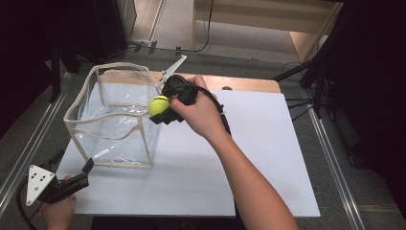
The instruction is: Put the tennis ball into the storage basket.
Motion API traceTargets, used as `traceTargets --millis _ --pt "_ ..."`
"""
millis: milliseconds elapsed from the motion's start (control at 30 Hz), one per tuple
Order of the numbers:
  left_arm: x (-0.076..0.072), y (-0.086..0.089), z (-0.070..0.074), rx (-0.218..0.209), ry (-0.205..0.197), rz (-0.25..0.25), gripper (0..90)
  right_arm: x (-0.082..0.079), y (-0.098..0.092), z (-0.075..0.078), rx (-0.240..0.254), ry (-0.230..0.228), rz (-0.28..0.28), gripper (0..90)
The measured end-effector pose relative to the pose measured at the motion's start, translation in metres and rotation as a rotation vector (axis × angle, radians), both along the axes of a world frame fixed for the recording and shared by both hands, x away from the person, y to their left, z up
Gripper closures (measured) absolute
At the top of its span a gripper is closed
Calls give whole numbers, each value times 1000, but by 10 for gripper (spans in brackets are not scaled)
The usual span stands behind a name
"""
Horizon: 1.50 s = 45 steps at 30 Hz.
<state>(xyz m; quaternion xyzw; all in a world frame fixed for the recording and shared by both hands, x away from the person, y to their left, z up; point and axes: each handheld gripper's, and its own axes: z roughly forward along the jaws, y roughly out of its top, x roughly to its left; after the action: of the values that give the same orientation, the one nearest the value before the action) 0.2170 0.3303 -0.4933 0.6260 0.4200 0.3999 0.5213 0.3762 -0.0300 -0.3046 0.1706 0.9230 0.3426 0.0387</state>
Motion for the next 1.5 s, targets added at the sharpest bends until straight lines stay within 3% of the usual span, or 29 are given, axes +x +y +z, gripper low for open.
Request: traceTargets --millis 800,1300,1500 --pt "0 0 0 -3 5 1 68 26 16 19 -2 -22 -17 238" --pt "0 0 0 -3 5 -1 68 37 31 14 -18 -6 -29 238" --pt "0 0 0 -3 6 -3 68 42 38 4 -35 0 -29 238"
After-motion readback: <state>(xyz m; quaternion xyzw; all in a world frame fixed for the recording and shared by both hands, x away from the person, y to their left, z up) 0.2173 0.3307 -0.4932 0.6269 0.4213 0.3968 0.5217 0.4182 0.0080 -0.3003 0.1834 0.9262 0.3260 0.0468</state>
